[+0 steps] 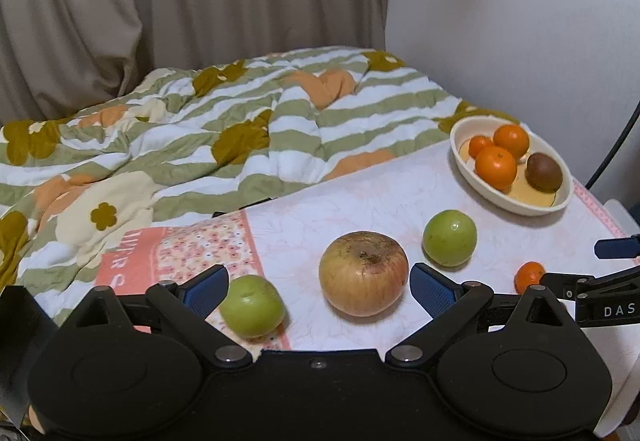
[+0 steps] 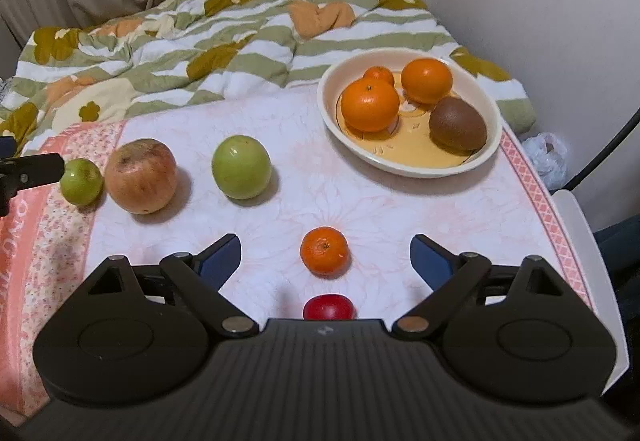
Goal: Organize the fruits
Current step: 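Grasp the large red-yellow apple with the left tool while the right tool grasps the small mandarin, then lower the red-yellow apple into the white bowl with the left tool while the right tool carries the mandarin, then lower the small mandarin into the white bowl and open the right tool, then withdraw both tools and move them toward the red cherry tomatoes, then grasp a red cherry tomato with the left tool while the right tool grasps the other tomato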
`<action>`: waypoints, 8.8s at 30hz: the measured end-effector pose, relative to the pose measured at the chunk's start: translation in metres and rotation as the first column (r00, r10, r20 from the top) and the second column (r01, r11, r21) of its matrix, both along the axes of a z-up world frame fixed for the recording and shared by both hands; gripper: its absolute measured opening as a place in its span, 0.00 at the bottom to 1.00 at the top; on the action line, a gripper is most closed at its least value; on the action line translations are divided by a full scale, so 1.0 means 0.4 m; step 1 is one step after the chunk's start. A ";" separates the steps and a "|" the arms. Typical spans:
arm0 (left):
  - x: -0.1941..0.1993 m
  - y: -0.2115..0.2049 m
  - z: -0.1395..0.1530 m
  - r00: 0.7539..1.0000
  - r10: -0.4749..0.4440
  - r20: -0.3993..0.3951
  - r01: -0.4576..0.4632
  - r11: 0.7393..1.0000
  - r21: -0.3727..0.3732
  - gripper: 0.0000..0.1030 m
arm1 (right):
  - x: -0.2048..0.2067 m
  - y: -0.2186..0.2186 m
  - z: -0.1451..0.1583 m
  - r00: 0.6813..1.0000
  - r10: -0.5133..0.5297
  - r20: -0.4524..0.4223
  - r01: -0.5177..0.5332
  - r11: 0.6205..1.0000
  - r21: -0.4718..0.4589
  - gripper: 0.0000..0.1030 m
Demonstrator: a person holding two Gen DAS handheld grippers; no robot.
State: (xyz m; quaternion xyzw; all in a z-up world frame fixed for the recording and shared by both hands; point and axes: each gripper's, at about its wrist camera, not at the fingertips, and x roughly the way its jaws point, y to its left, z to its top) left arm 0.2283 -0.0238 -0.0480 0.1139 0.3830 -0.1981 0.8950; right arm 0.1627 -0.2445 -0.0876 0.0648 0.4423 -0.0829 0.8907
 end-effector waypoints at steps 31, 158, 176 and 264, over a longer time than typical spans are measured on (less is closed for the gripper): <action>0.112 -0.127 -0.156 0.986 -0.028 -0.166 0.035 0.999 0.040 0.77 | 0.083 -0.029 -0.108 0.991 0.074 -0.115 -0.068 0.996 0.054 0.79; -0.017 -0.543 -0.042 0.976 0.206 -0.067 -0.211 0.975 -0.075 1.00 | 0.338 -0.578 -0.045 0.975 0.216 0.050 -0.218 0.975 0.041 0.50; -0.066 -0.520 -0.012 0.968 0.248 -0.043 -0.251 0.963 -0.100 1.00 | 0.281 -0.561 0.008 0.966 0.233 0.109 -0.235 0.972 0.005 1.00; -0.322 -0.055 -0.214 0.978 0.176 -0.113 -0.178 0.984 -0.008 0.34 | -0.078 -0.028 -0.154 0.959 0.282 0.008 -0.282 0.959 -0.018 0.56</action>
